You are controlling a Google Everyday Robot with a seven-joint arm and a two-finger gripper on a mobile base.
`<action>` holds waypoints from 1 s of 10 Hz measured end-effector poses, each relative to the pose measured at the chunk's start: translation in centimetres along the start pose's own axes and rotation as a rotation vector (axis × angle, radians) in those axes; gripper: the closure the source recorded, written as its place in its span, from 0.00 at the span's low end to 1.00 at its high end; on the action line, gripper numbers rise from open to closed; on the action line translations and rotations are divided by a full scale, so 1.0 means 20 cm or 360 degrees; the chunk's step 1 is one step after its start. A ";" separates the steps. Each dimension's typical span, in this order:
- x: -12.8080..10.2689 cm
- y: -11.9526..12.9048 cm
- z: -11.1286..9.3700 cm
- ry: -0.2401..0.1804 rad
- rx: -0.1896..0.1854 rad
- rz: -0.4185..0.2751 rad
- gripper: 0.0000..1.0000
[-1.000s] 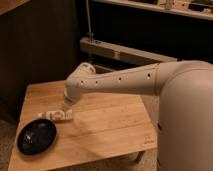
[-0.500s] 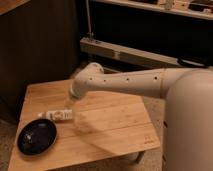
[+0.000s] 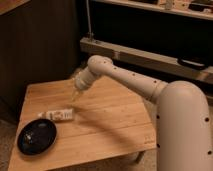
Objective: Place the bottle in the ceramic bowl
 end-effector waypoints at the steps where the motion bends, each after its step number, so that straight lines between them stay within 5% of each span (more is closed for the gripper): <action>1: -0.03 0.04 0.05 0.0010 -0.0037 0.0010 0.35; 5: -0.08 0.27 0.20 0.0103 -0.0079 0.0128 0.35; 10: 0.06 0.31 0.36 0.0111 -0.0012 0.0174 0.35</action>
